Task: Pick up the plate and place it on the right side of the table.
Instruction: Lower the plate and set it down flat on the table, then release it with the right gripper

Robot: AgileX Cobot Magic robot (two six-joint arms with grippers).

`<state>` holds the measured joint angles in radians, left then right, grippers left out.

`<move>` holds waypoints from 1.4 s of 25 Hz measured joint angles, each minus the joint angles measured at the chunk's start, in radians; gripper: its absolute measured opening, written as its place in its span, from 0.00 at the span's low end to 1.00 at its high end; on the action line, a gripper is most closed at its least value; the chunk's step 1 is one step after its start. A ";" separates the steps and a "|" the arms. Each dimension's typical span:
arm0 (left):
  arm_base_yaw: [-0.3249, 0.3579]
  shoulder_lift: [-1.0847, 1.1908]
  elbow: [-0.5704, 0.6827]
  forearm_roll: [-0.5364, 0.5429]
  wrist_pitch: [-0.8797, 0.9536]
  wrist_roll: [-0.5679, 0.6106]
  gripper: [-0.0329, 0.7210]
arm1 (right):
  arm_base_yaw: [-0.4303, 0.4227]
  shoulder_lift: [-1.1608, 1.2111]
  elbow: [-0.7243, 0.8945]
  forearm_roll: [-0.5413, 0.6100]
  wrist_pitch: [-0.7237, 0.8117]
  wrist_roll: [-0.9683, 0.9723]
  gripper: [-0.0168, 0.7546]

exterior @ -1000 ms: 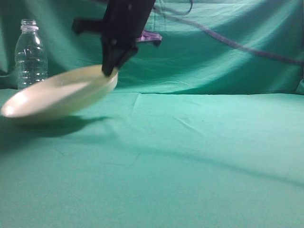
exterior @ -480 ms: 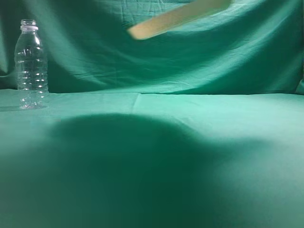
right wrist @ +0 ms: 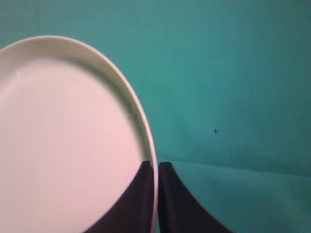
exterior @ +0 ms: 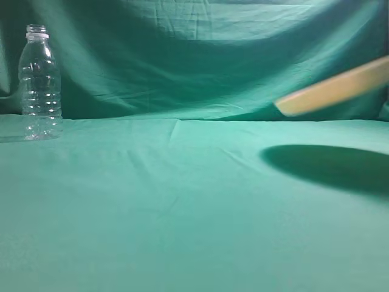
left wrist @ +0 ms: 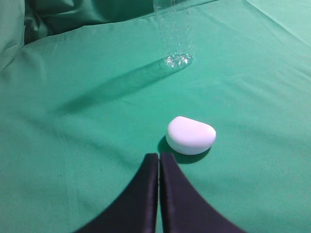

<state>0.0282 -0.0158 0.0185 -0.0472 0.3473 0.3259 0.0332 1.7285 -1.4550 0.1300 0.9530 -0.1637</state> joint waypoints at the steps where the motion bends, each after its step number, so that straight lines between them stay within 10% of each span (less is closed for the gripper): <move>1: 0.000 0.000 0.000 0.000 0.000 0.000 0.04 | -0.016 0.000 0.045 0.000 -0.025 -0.001 0.02; 20: 0.000 0.000 0.000 0.000 0.000 0.000 0.04 | -0.130 0.052 0.380 -0.012 -0.334 -0.001 0.02; 30: 0.000 0.000 0.000 0.000 0.000 0.000 0.04 | -0.130 0.061 0.317 0.034 -0.285 -0.003 0.64; 35: 0.000 0.000 0.000 0.000 0.000 0.000 0.04 | -0.130 -0.001 0.147 0.047 -0.070 0.006 0.53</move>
<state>0.0282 -0.0158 0.0185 -0.0472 0.3473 0.3259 -0.0967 1.7273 -1.3075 0.1767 0.8831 -0.1578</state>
